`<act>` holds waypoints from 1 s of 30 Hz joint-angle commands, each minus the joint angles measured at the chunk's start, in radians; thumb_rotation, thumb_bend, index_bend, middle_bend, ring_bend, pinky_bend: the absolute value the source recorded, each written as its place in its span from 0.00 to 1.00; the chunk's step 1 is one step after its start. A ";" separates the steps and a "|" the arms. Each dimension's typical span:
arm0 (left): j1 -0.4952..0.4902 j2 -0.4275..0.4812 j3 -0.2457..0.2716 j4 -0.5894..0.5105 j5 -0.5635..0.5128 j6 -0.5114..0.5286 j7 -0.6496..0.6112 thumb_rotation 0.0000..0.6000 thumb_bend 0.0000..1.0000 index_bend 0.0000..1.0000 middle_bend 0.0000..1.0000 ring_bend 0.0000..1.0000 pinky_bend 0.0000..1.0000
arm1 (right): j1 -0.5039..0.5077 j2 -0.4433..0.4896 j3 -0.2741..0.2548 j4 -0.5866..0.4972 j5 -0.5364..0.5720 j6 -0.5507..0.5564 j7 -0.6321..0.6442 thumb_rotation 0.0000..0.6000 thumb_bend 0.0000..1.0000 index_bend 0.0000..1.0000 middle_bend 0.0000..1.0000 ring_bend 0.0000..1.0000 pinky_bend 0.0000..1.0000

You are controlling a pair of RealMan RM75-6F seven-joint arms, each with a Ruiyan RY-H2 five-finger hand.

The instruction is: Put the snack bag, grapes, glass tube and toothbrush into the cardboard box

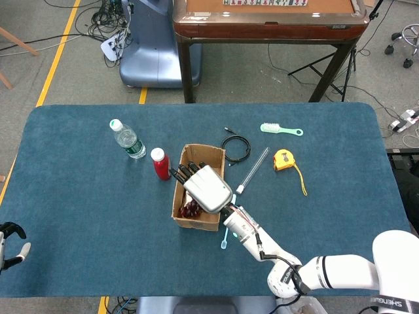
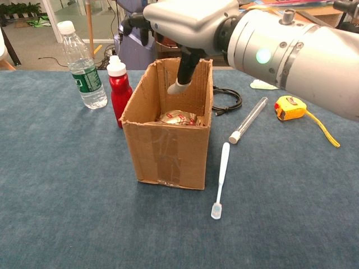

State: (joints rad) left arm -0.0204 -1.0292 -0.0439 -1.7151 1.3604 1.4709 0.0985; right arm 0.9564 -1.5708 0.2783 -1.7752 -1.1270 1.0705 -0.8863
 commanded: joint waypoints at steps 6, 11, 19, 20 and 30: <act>-0.001 -0.001 0.001 0.000 0.000 -0.003 0.003 1.00 0.28 0.54 0.44 0.36 0.65 | -0.037 0.085 -0.028 -0.052 -0.147 0.058 0.093 1.00 0.00 0.10 0.23 0.22 0.52; -0.002 -0.004 0.001 0.001 -0.001 -0.006 0.009 1.00 0.28 0.54 0.44 0.36 0.65 | -0.087 0.166 -0.052 -0.107 -0.203 0.111 0.110 1.00 0.00 0.18 0.34 0.30 0.52; -0.006 -0.008 -0.001 0.003 -0.009 -0.013 0.019 1.00 0.28 0.54 0.44 0.36 0.65 | -0.177 0.293 -0.074 -0.131 -0.214 0.173 0.152 1.00 0.00 0.31 0.79 0.77 0.81; -0.006 -0.009 -0.001 0.004 -0.010 -0.014 0.021 1.00 0.28 0.54 0.44 0.36 0.65 | -0.183 0.303 -0.073 -0.126 -0.204 0.171 0.161 1.00 0.00 0.32 0.83 0.81 0.84; -0.012 -0.014 0.005 0.007 -0.009 -0.028 0.033 1.00 0.28 0.54 0.44 0.36 0.65 | -0.187 0.316 -0.075 0.007 -0.114 0.056 0.323 1.00 0.00 0.46 1.00 1.00 1.00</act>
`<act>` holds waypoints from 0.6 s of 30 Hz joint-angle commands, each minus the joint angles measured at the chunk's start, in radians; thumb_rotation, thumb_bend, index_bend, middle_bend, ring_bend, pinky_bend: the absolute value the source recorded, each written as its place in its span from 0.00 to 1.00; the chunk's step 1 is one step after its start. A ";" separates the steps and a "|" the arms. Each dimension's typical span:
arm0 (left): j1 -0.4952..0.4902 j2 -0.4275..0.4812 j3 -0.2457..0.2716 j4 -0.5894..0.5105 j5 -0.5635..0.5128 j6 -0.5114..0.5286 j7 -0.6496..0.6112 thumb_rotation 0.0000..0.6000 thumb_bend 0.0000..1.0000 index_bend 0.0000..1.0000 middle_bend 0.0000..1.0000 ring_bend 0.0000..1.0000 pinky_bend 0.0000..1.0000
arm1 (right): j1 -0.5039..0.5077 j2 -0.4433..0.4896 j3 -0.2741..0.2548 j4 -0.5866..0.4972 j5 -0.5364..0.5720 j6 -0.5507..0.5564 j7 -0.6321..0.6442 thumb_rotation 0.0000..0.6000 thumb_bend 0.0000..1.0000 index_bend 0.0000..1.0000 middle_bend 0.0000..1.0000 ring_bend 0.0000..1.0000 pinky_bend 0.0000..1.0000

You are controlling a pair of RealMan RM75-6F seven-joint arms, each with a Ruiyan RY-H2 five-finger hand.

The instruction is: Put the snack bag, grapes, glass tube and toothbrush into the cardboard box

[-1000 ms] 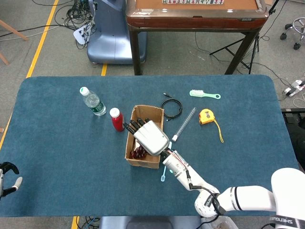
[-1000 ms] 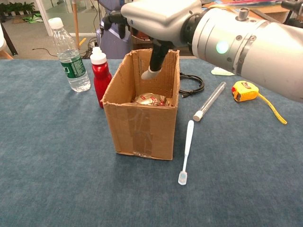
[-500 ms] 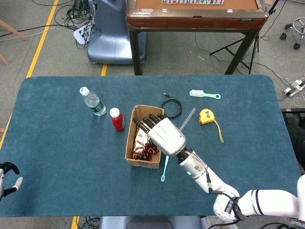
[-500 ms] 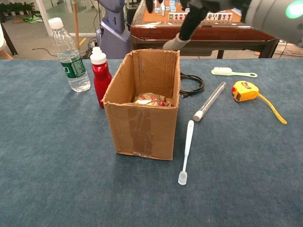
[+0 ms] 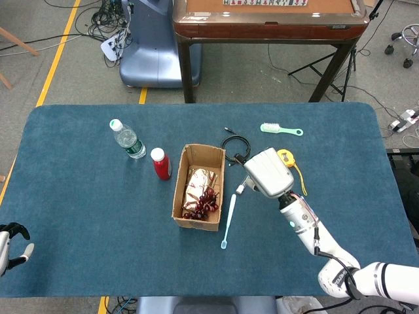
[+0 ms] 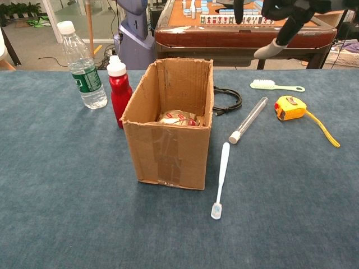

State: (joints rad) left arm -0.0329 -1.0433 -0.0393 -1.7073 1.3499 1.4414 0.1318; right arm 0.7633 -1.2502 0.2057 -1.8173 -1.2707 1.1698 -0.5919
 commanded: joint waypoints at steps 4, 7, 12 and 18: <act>0.001 0.001 0.001 -0.003 0.004 0.003 -0.001 1.00 0.28 0.54 0.44 0.36 0.65 | 0.027 -0.032 -0.006 0.119 0.089 -0.109 0.029 1.00 0.00 0.47 1.00 1.00 1.00; 0.002 0.003 0.001 -0.004 0.004 0.005 -0.005 1.00 0.28 0.54 0.44 0.36 0.65 | 0.045 -0.063 -0.010 0.181 0.136 -0.159 0.029 1.00 0.01 0.47 1.00 1.00 1.00; 0.002 0.005 0.001 -0.003 0.003 0.003 -0.011 1.00 0.28 0.54 0.44 0.36 0.65 | 0.069 -0.119 -0.019 0.282 0.179 -0.216 0.038 1.00 0.00 0.47 1.00 1.00 1.00; 0.001 0.006 0.003 -0.004 0.006 0.000 -0.011 1.00 0.28 0.54 0.44 0.36 0.65 | 0.109 -0.202 -0.033 0.402 0.242 -0.285 0.005 1.00 0.00 0.47 1.00 1.00 1.00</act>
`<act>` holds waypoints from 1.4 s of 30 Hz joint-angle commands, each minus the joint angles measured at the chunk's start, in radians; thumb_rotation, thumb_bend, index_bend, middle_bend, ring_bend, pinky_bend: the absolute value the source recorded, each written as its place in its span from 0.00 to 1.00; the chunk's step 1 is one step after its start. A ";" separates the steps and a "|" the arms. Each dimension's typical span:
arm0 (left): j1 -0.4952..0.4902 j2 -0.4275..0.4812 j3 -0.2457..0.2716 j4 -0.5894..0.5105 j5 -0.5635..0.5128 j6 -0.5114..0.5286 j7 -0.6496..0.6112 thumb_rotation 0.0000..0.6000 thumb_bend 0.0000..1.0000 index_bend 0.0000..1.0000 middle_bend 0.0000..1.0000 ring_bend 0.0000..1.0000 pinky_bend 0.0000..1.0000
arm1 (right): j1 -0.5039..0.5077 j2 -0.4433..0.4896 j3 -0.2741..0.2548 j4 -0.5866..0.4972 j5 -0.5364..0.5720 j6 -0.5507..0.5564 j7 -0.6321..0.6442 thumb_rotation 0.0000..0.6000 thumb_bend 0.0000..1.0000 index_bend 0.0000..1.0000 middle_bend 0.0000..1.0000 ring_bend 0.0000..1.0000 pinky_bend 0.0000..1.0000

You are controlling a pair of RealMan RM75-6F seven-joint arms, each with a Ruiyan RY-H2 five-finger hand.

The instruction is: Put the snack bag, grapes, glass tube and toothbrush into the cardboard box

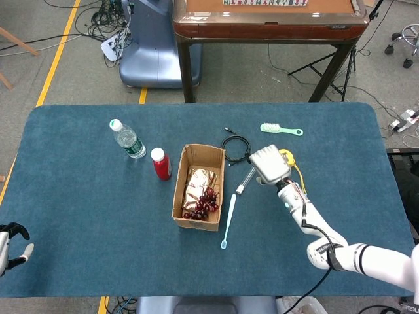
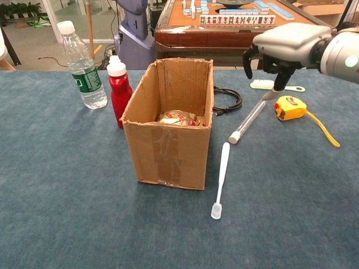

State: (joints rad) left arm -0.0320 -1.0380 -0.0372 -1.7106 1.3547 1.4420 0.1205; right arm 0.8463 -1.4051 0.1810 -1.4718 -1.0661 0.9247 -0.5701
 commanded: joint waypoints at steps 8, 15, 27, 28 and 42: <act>0.001 0.004 -0.003 0.000 -0.013 -0.006 -0.010 1.00 0.28 0.54 0.44 0.36 0.65 | 0.084 -0.110 -0.019 0.145 0.093 -0.143 -0.035 1.00 0.10 0.47 1.00 1.00 1.00; 0.004 0.013 -0.001 -0.010 -0.021 -0.008 -0.009 1.00 0.28 0.54 0.44 0.36 0.65 | 0.147 -0.104 -0.062 0.178 0.142 -0.214 -0.136 1.00 0.13 0.47 1.00 1.00 1.00; 0.003 0.023 0.003 -0.011 -0.045 -0.031 -0.010 1.00 0.28 0.54 0.44 0.36 0.65 | 0.209 -0.134 -0.117 0.236 0.157 -0.238 -0.218 1.00 0.13 0.47 1.00 1.00 1.00; 0.002 0.024 0.003 -0.012 -0.047 -0.034 -0.009 1.00 0.28 0.55 0.44 0.36 0.65 | 0.213 -0.139 -0.120 0.242 0.157 -0.241 -0.217 1.00 0.13 0.47 1.00 1.00 1.00; -0.004 0.055 0.017 -0.039 -0.076 -0.079 0.007 1.00 0.28 0.57 0.44 0.36 0.65 | 0.221 -0.196 -0.146 0.332 0.108 -0.260 -0.166 1.00 0.15 0.47 1.00 1.00 1.00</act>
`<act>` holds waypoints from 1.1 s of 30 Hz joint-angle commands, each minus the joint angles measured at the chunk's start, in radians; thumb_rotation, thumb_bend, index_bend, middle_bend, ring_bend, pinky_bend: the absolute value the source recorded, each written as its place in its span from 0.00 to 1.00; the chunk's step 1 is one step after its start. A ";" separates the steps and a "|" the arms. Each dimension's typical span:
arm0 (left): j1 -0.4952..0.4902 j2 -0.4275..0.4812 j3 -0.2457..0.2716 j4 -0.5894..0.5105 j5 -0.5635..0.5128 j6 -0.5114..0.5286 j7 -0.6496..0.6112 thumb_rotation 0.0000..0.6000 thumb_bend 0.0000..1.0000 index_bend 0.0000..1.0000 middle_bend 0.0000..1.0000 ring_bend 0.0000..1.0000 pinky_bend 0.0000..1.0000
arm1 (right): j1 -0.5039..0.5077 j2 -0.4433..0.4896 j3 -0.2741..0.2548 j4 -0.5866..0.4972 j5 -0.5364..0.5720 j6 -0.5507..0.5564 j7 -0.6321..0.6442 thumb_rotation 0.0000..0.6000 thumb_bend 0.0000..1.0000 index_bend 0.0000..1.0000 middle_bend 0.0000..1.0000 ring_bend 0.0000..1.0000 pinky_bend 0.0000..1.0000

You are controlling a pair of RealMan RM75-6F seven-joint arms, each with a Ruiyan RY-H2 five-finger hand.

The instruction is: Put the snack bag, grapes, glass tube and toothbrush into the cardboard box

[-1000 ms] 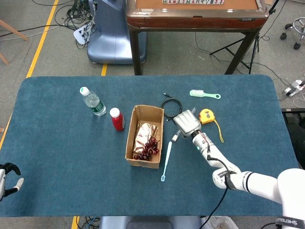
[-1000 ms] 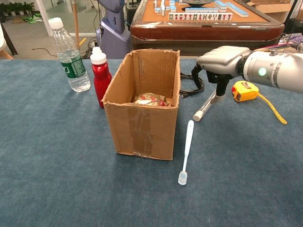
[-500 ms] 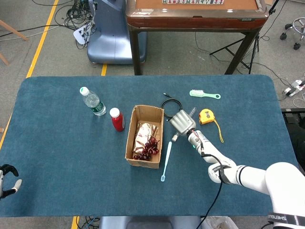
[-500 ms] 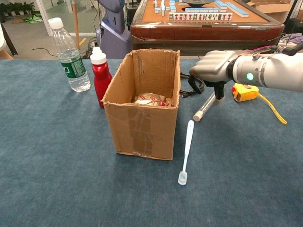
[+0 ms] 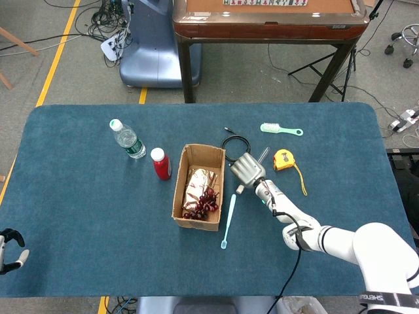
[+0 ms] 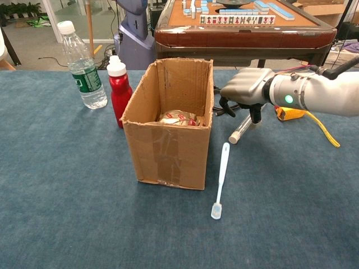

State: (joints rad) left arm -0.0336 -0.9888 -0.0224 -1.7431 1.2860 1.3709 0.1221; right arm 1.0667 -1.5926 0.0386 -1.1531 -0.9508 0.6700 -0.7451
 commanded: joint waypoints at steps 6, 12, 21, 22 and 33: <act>-0.007 0.016 0.005 -0.023 -0.031 -0.027 0.021 1.00 0.28 0.58 0.44 0.36 0.65 | -0.001 -0.026 -0.009 0.048 -0.026 -0.021 0.038 1.00 0.15 0.47 1.00 1.00 1.00; -0.010 0.019 0.004 -0.032 -0.047 -0.031 0.032 1.00 0.28 0.59 0.44 0.36 0.65 | -0.001 -0.039 -0.011 0.068 -0.036 -0.028 0.051 1.00 0.17 0.47 1.00 1.00 1.00; -0.011 0.024 0.003 -0.041 -0.069 -0.036 0.041 1.00 0.28 0.59 0.46 0.37 0.65 | 0.009 -0.055 -0.013 0.090 0.003 -0.055 0.034 1.00 0.20 0.49 1.00 1.00 1.00; -0.012 0.024 0.002 -0.041 -0.071 -0.036 0.042 1.00 0.28 0.59 0.46 0.37 0.65 | 0.010 -0.057 -0.013 0.091 0.009 -0.056 0.030 1.00 0.20 0.49 1.00 1.00 1.00; -0.013 0.024 0.003 -0.041 -0.076 -0.036 0.041 1.00 0.28 0.58 0.46 0.37 0.65 | 0.018 -0.058 -0.021 0.086 0.070 -0.054 -0.005 1.00 0.30 0.61 1.00 1.00 1.00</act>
State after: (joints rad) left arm -0.0463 -0.9644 -0.0195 -1.7840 1.2103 1.3353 0.1627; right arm 1.0845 -1.6504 0.0184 -1.0662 -0.8843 0.6145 -0.7482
